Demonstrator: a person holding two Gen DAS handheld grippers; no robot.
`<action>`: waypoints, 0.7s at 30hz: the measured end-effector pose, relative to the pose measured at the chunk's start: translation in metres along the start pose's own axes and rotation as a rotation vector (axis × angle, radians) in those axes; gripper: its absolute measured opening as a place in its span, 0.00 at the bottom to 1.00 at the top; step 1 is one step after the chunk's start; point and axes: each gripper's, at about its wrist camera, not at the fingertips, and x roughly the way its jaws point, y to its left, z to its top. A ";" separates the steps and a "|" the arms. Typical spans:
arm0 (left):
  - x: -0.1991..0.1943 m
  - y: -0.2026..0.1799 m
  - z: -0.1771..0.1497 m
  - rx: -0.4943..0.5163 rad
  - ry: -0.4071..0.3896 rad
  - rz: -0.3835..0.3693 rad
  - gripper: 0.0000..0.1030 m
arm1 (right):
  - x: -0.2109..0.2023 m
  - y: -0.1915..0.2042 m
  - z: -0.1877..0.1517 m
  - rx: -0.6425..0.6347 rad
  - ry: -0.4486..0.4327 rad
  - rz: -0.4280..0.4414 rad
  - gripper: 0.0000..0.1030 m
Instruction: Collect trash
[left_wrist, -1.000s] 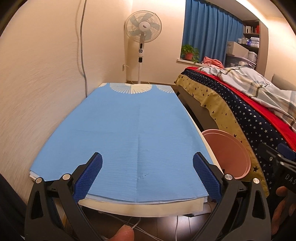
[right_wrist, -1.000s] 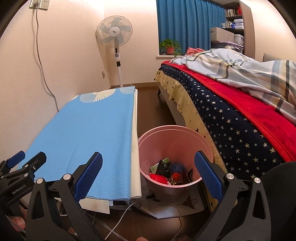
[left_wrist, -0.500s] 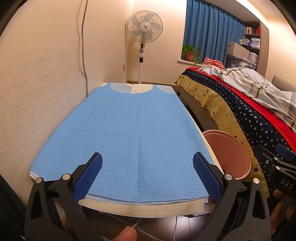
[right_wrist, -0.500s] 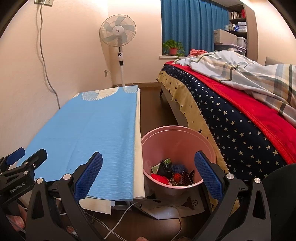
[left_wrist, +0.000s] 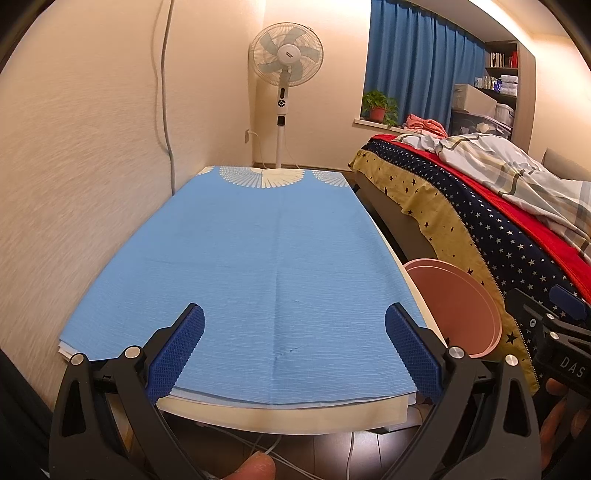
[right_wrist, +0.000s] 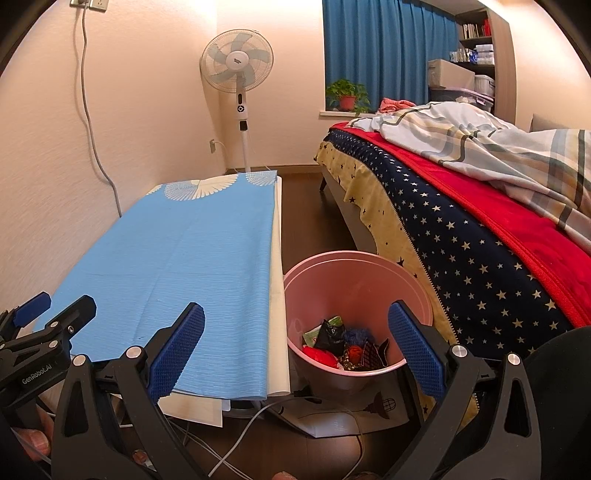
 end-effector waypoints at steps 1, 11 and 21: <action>0.000 0.000 0.000 0.000 -0.001 0.000 0.92 | 0.000 0.000 0.000 0.000 0.000 0.000 0.95; 0.000 0.001 0.000 0.000 -0.001 -0.001 0.92 | 0.000 0.000 0.000 -0.001 -0.001 0.000 0.95; 0.001 0.001 0.001 0.001 -0.003 0.000 0.92 | 0.000 0.000 0.000 0.000 -0.001 0.000 0.95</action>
